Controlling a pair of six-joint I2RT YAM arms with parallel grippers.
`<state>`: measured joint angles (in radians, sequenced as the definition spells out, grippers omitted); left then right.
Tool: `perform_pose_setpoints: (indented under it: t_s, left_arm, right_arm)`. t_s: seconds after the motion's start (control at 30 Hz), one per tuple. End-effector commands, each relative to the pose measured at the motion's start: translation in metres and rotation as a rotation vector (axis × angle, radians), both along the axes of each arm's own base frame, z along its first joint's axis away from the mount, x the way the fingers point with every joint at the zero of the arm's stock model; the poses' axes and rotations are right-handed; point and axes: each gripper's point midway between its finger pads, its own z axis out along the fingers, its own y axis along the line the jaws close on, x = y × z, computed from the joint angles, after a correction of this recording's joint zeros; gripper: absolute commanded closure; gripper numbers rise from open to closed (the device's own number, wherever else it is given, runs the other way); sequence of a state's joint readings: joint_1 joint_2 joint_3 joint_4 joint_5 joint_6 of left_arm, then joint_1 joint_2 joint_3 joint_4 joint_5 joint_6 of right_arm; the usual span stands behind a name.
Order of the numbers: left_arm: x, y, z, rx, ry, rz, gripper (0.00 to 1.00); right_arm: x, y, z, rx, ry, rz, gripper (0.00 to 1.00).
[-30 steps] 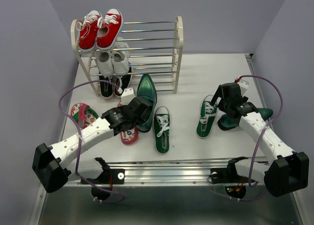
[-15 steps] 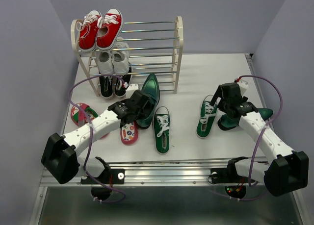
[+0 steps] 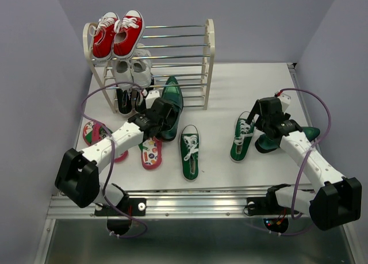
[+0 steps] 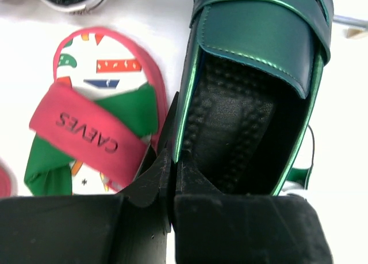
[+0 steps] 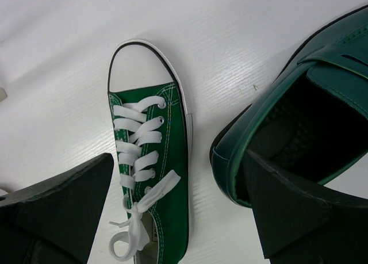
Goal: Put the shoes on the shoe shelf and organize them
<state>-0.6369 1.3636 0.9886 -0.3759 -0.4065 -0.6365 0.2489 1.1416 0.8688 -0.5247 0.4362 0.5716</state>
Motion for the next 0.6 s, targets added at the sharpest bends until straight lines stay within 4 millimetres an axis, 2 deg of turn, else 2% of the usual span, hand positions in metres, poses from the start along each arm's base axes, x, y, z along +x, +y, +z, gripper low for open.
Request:
perform_pose_setpoints:
  t_s: [0.0, 0.07, 0.1, 0.2, 0.57]
  left_arm:
    - [0.054, -0.015, 0.065, -0.098, -0.235, 0.033, 1.0]
    - [0.063, -0.012, 0.069, -0.087, -0.237, 0.047, 1.0]
    - [0.067, -0.009, 0.064, -0.069, -0.227, 0.056, 1.0]
    - [0.08, -0.007, 0.073, -0.082, -0.255, 0.071, 1.0]
    - [0.11, 0.0, 0.077, -0.072, -0.274, 0.09, 1.0]
  right_arm:
    - [0.003, -0.002, 0.009, -0.005, -0.024, 0.002, 0.0]
    - [0.003, -0.002, 0.009, -0.007, -0.024, 0.0, 0.0]
    - [0.003, -0.002, 0.01, -0.004, -0.027, 0.002, 0.0]
    - [0.003, -0.002, 0.009, -0.005, -0.025, 0.001, 0.0]
    - [0.003, -0.003, 0.01, -0.008, -0.028, -0.001, 0.0]
